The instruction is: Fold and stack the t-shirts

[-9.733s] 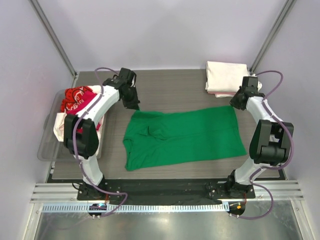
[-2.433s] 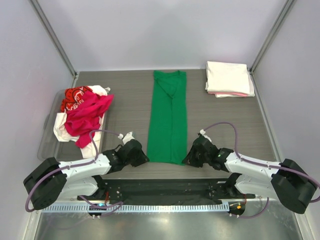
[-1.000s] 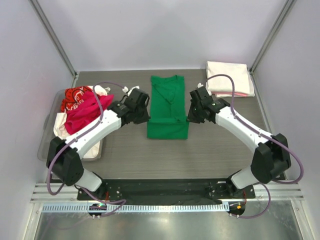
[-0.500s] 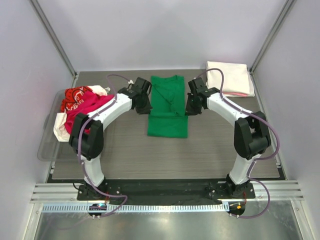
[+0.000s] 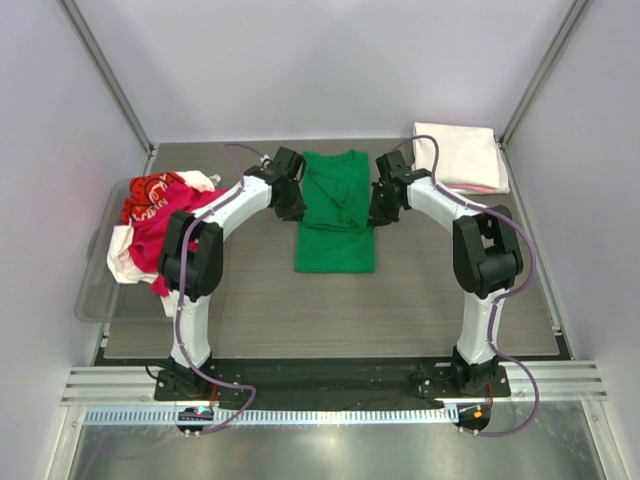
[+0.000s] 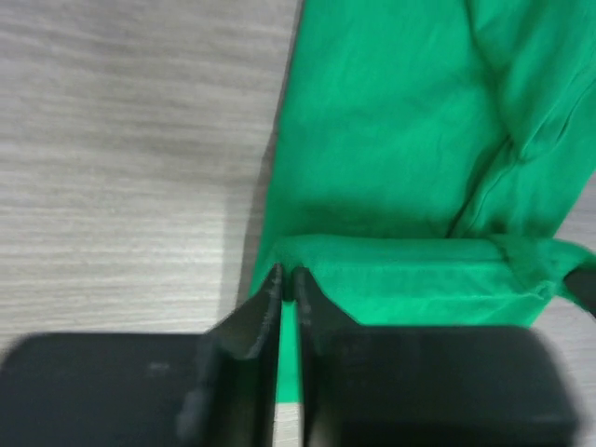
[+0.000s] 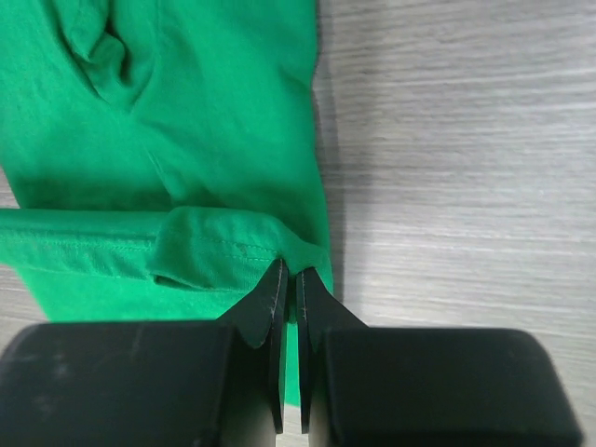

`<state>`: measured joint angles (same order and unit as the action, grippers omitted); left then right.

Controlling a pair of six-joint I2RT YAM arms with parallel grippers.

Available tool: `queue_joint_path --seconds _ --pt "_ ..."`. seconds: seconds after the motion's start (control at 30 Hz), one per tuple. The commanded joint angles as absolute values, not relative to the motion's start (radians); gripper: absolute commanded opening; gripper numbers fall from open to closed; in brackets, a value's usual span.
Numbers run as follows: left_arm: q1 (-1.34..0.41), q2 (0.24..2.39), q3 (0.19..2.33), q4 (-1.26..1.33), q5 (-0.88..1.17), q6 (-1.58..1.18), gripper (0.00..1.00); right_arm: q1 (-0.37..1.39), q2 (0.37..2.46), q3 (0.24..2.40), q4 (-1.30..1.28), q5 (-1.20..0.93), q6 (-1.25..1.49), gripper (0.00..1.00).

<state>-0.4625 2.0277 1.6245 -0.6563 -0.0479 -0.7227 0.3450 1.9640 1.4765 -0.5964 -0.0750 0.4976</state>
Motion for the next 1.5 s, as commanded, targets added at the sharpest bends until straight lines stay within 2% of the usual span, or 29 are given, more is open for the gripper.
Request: queue_joint_path --seconds 0.0,0.03,0.07,0.13,0.17,0.23,0.33,0.5,0.7,0.83,1.2,1.4,1.47 --pt "-0.44 2.062 1.712 -0.681 -0.035 -0.7 0.13 0.336 1.973 1.545 -0.569 -0.091 0.472 0.1" --pt "-0.439 2.071 1.727 -0.696 -0.028 -0.695 0.22 0.333 1.979 1.566 -0.574 -0.089 0.469 0.22" --pt "-0.434 2.08 1.744 -0.709 -0.009 -0.678 0.42 0.328 1.982 1.58 -0.583 -0.086 0.466 0.48" --pt "-0.433 2.088 1.796 -0.773 -0.015 -0.672 0.55 0.319 1.968 1.61 -0.609 -0.069 0.459 0.66" --pt "-0.433 2.079 1.801 -0.785 -0.017 -0.664 0.6 0.316 1.956 1.614 -0.617 -0.063 0.456 0.67" --pt "-0.433 2.019 1.763 -0.799 -0.023 -0.663 0.62 0.316 1.921 1.597 -0.63 -0.058 0.449 0.69" --pt "-0.433 1.93 1.677 -0.785 -0.028 -0.669 0.63 0.319 1.827 1.516 -0.624 -0.075 0.462 0.69" --pt "-0.434 1.705 1.383 -0.691 -0.005 -0.706 0.63 0.356 1.715 1.381 -0.589 -0.149 0.482 0.69" --pt "-0.453 1.557 1.058 -0.506 0.141 -0.768 0.63 0.357 1.55 1.044 -0.439 -0.241 0.601 0.67" --pt "-0.465 1.511 0.947 -0.396 0.181 -0.801 0.6 0.357 1.511 0.875 -0.312 -0.302 0.647 0.65" --pt "-0.472 1.485 0.833 -0.238 0.187 -0.865 0.59 0.356 1.629 0.792 -0.169 -0.313 0.657 0.56" --pt "-0.471 1.526 0.822 -0.178 0.189 -0.873 0.59 0.356 1.66 0.792 -0.156 -0.285 0.64 0.43" --pt "-0.471 1.537 0.819 -0.161 0.195 -0.877 0.58 0.356 1.657 0.793 -0.156 -0.276 0.637 0.35"
